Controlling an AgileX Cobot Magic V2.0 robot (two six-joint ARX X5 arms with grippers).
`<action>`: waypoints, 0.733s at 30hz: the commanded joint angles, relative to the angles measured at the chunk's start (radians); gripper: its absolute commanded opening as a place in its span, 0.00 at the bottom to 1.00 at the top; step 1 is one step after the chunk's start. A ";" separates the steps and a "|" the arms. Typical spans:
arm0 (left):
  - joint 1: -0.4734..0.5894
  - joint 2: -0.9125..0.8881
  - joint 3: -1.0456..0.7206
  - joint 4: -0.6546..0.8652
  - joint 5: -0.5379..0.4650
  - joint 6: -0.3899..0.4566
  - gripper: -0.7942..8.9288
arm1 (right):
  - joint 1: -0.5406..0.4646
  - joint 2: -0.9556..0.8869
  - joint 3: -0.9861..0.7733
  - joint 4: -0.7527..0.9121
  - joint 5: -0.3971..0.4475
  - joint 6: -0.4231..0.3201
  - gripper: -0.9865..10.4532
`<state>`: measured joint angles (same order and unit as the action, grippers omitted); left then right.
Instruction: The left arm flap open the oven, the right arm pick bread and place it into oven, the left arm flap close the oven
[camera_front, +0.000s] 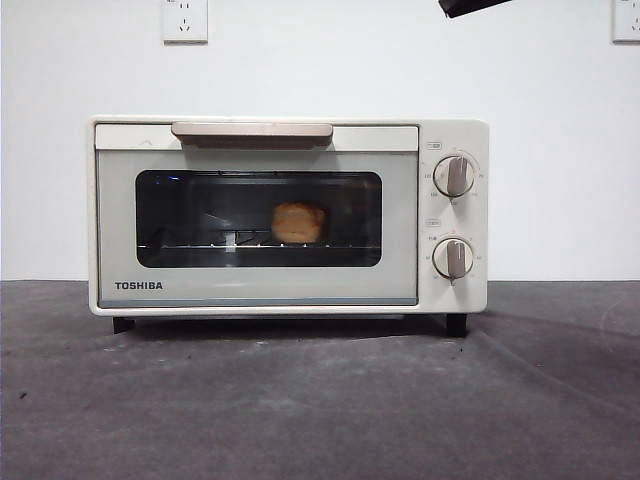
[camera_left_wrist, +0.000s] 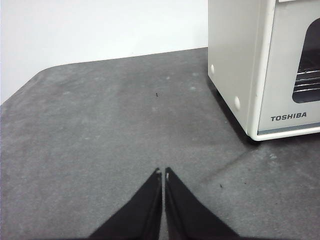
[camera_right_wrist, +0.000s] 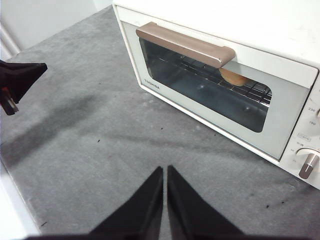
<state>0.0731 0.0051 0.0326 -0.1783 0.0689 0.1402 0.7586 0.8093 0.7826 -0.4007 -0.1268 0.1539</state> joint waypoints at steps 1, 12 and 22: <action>0.002 -0.002 -0.021 -0.007 -0.002 -0.003 0.10 | 0.010 0.006 0.008 0.011 0.004 0.003 0.09; 0.002 -0.002 -0.021 -0.007 -0.002 -0.003 0.10 | 0.010 0.006 0.008 0.011 0.004 0.003 0.09; 0.002 -0.002 -0.021 -0.007 -0.002 -0.003 0.10 | -0.007 -0.003 0.008 0.012 0.034 -0.039 0.09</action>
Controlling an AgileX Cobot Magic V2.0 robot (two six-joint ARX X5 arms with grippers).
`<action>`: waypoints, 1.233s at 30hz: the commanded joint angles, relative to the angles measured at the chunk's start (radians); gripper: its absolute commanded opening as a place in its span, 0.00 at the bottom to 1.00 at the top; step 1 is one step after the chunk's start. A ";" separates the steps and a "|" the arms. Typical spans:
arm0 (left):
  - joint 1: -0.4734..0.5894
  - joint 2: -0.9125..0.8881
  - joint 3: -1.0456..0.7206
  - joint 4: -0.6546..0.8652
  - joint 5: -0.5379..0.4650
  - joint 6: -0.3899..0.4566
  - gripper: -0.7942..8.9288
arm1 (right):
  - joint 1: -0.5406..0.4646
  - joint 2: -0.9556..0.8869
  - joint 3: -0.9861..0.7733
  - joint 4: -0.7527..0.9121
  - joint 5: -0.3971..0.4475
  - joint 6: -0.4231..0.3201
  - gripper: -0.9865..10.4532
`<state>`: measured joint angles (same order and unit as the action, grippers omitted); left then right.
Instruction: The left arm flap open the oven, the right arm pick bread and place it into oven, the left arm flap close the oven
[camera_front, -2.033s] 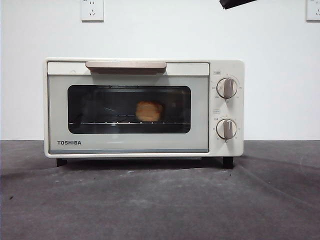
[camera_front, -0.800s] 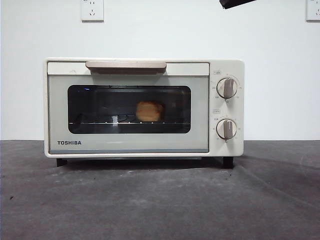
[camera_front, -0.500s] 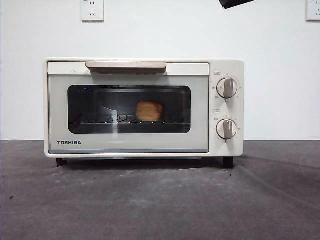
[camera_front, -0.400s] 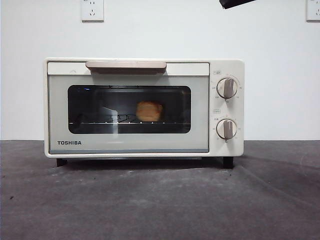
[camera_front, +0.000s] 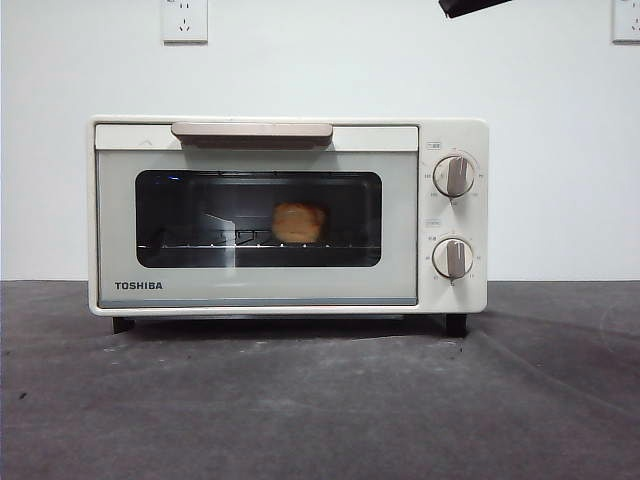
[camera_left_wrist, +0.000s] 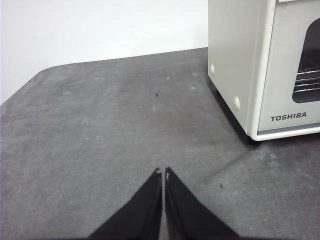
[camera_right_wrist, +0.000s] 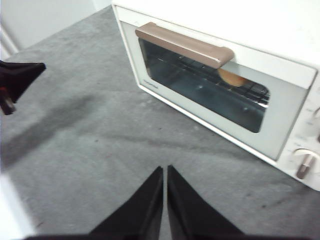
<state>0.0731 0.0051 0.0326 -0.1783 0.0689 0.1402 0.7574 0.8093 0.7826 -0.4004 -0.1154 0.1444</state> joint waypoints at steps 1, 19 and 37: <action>0.002 -0.002 -0.021 -0.007 -0.002 -0.003 0.10 | -0.024 -0.013 0.008 0.014 0.043 -0.042 0.09; 0.002 -0.002 -0.021 -0.007 -0.002 -0.003 0.10 | -0.708 -0.482 -0.382 0.350 0.037 -0.112 0.09; 0.002 -0.002 -0.021 -0.007 -0.002 -0.003 0.10 | -0.849 -0.784 -0.731 0.421 0.038 -0.076 0.09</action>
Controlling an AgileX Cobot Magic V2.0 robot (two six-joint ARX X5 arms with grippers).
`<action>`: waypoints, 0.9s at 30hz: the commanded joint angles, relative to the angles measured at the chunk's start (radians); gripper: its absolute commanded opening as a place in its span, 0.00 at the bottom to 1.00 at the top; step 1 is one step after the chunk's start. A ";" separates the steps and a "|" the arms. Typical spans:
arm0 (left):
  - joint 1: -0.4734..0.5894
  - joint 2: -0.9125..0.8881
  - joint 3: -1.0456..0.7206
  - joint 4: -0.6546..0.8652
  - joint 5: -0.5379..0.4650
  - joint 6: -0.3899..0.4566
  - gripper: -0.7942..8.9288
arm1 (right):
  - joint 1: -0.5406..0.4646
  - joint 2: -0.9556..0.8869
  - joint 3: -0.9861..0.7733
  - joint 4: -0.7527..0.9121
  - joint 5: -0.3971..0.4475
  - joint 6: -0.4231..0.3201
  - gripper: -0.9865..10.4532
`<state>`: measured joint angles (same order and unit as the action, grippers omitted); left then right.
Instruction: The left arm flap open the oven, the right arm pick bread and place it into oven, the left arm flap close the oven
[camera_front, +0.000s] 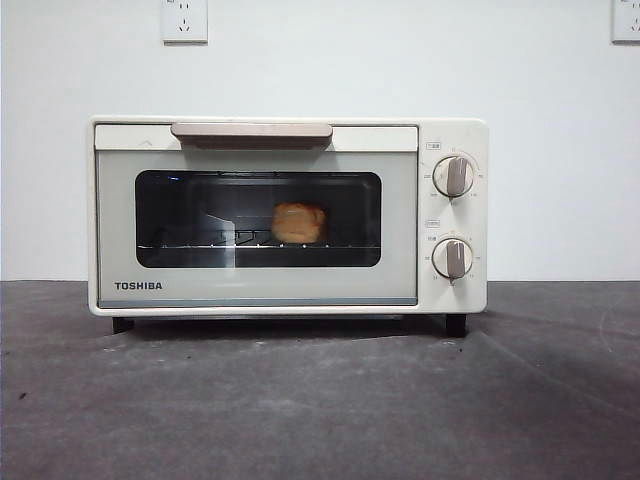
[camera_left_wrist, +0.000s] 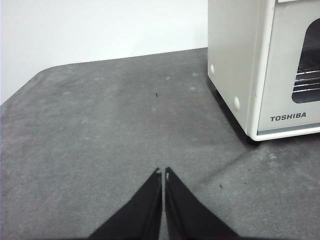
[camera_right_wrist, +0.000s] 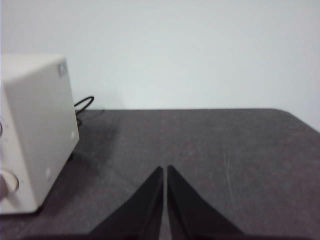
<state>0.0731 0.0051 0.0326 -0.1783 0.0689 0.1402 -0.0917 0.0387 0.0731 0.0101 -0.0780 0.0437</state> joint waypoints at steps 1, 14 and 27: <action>0.002 -0.002 -0.021 -0.006 -0.002 -0.003 0.10 | 0.000 -0.019 -0.034 0.011 0.000 0.030 0.09; 0.002 -0.002 -0.021 -0.007 -0.002 -0.003 0.10 | 0.004 -0.035 -0.064 -0.189 0.001 0.061 0.09; 0.002 -0.002 -0.020 -0.007 -0.002 -0.003 0.10 | 0.004 -0.035 -0.064 -0.167 0.000 0.079 0.09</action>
